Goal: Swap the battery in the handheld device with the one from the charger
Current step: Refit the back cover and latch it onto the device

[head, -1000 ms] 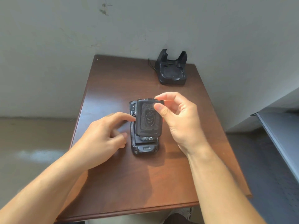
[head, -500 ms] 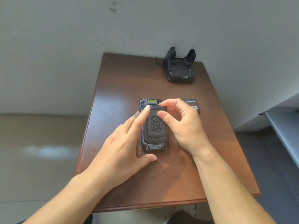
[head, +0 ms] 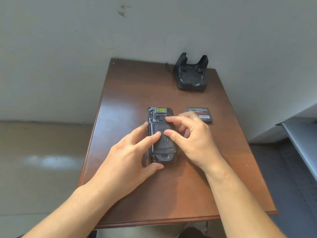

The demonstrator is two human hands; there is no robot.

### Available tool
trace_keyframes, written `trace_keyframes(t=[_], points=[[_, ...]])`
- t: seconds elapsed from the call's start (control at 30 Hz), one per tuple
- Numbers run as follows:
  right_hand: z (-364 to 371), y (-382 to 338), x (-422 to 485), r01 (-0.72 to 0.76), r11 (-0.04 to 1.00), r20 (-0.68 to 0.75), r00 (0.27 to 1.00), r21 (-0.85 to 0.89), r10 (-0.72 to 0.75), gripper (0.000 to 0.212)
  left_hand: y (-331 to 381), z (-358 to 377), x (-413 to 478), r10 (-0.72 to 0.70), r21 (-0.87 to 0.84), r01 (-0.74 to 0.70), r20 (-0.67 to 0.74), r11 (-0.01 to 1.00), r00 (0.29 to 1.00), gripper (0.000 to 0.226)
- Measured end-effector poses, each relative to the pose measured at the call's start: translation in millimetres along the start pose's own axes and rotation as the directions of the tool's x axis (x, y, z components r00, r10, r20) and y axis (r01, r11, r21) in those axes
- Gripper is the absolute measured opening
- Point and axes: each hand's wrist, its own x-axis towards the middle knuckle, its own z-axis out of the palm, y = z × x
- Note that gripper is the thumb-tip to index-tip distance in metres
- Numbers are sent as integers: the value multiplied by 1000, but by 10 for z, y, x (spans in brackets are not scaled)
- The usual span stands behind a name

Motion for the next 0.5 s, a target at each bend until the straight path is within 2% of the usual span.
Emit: trace_keyframes(t=[0.2, 0.37, 0.5], points=[[-7, -45, -17, -9, 997, -2, 1000, -71, 9, 46, 7, -15, 6, -4, 35, 4, 6, 999, 1000, 76], [-28, -29, 10, -19, 995, 22, 1000, -100, 22, 42, 63, -51, 17, -12, 3, 12, -12, 1000, 1000, 74], [-94, -17, 69, -12, 996, 106, 994, -93, 22, 34, 102, -47, 25, 30, 30, -29, -39, 999, 999, 70]])
